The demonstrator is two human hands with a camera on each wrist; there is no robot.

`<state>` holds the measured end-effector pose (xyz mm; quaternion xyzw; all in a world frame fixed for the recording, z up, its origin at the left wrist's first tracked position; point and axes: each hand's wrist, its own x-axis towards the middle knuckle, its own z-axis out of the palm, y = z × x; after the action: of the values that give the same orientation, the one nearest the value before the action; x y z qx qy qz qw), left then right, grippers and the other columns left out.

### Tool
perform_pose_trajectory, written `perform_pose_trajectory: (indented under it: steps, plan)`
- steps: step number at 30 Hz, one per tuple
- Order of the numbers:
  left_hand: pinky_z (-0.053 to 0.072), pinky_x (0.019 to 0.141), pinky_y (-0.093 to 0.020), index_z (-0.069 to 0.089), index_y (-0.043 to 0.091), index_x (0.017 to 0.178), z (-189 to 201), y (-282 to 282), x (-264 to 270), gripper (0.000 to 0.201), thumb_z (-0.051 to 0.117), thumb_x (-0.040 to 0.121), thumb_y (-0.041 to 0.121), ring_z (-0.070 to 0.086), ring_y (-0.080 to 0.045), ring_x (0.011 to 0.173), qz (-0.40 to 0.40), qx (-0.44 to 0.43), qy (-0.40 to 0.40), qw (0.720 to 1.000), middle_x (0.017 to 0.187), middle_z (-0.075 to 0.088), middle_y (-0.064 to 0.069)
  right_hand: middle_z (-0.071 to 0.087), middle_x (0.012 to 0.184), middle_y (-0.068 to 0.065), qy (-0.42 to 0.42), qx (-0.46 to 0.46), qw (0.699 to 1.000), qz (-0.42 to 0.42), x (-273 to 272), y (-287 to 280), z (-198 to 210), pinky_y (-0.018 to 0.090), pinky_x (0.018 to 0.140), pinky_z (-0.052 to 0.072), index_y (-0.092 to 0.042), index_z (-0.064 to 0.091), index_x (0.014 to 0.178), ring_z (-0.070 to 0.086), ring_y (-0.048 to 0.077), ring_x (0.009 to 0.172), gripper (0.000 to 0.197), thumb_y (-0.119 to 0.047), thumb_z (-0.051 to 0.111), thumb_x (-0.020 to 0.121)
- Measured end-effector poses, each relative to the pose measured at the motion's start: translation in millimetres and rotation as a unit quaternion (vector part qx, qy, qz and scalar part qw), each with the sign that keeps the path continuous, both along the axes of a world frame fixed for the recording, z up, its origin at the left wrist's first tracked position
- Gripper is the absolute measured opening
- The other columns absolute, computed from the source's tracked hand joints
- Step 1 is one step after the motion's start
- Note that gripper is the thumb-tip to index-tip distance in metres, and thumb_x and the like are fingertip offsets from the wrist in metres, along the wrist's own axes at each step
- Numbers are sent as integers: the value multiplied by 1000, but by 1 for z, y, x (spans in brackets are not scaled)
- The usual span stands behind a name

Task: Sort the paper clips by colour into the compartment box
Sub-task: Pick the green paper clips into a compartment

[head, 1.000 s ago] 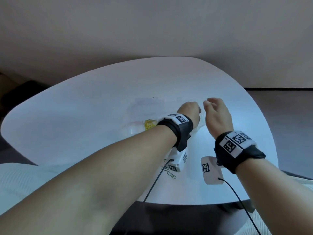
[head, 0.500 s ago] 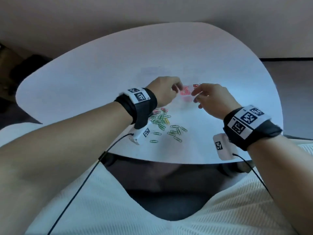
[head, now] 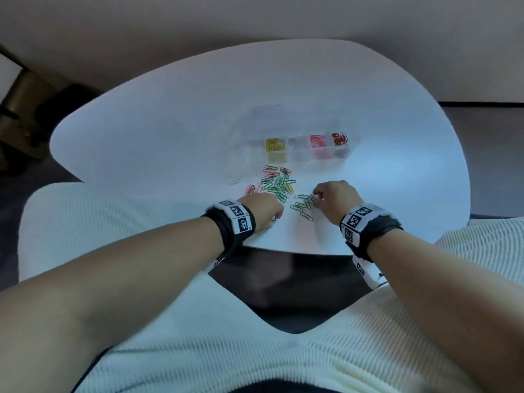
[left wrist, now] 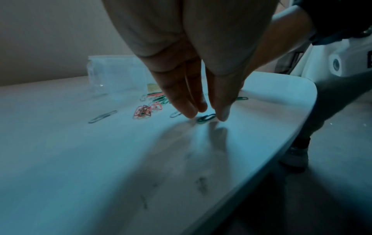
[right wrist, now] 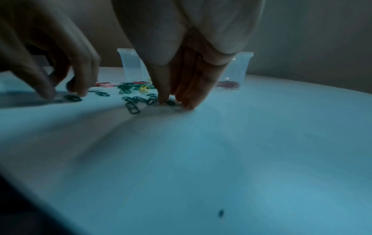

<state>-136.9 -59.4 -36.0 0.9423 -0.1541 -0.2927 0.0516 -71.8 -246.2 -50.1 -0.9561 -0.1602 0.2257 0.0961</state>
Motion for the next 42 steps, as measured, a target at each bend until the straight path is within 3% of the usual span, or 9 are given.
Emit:
perform_pose_trajectory:
  steps: [6, 16, 20, 23, 28, 31, 34, 37, 42]
  plan:
    - [34, 65, -27, 49, 17, 86, -7, -2, -2, 11, 48, 91, 7, 47, -21, 77, -39, 48, -14, 998, 95, 56, -6, 69, 98, 14, -30, 19, 999, 1, -3, 1, -6, 36, 75, 55, -17, 69, 107, 64, 32, 85, 21, -15, 55, 91]
    - [38, 60, -28, 58, 17, 82, -2, 0, -9, 15, 51, 83, 5, 52, -26, 70, 38, 18, 27, 999, 81, 58, -8, 68, 98, 6, 24, 63, 993, -98, -3, -5, 6, 30, 74, 51, -12, 70, 99, 62, 25, 89, 22, -15, 51, 88]
    - [49, 69, -27, 72, 15, 80, 10, 18, 5, 12, 60, 80, 13, 61, -19, 78, 195, -94, 8, 976, 83, 69, -1, 54, 59, 15, 179, 301, 894, -279, -1, -4, 24, 27, 51, 37, -1, 59, 60, 48, 26, 52, 29, 6, 36, 76]
    - [45, 67, -28, 63, 17, 71, 12, 34, 17, 13, 56, 82, 14, 55, -19, 74, 265, -130, -19, 955, 79, 64, -2, 44, 60, 14, 264, 394, 821, -316, -4, -2, 36, 28, 50, 26, -2, 50, 55, 33, 21, 48, 29, 9, 30, 73]
    - [27, 57, -29, 37, 18, 58, 8, 32, 23, 29, 42, 86, 14, 34, -22, 60, 279, -155, -29, 947, 59, 40, -2, 66, 83, 6, 143, 61, 988, -18, -6, 8, 34, 30, 65, 49, -10, 71, 80, 60, 22, 74, 23, -29, 59, 86]
    - [39, 64, -28, 58, 23, 87, 10, 22, 20, 11, 53, 88, 33, 50, -21, 70, 209, -109, -35, 971, 71, 50, 4, 67, 87, -1, 94, -38, 994, 39, -13, 11, 31, 27, 67, 51, -22, 72, 90, 64, 19, 81, 25, -45, 70, 80]
    - [40, 69, -29, 56, 29, 113, 5, 17, 19, 26, 57, 90, 41, 52, -20, 83, 131, -39, -33, 990, 89, 57, 2, 69, 87, 0, 71, -74, 993, 51, -15, 14, 27, 30, 68, 55, -22, 72, 89, 66, 21, 78, 19, -38, 72, 79]
    - [40, 71, -29, 58, 28, 116, 1, 15, 19, 27, 56, 92, 39, 58, -22, 98, 84, -2, -33, 996, 110, 63, 1, 69, 86, 2, 58, -98, 992, 61, -18, 17, 23, 32, 71, 57, -21, 72, 89, 66, 24, 76, 15, -33, 69, 80]
    - [41, 68, -29, 63, 26, 108, 2, 10, 18, 19, 56, 91, 32, 61, -21, 96, 74, 18, -17, 997, 108, 64, 2, 65, 86, 4, 39, -120, 989, 80, -22, 21, 19, 33, 72, 56, -17, 66, 93, 64, 25, 74, 21, -33, 64, 80]
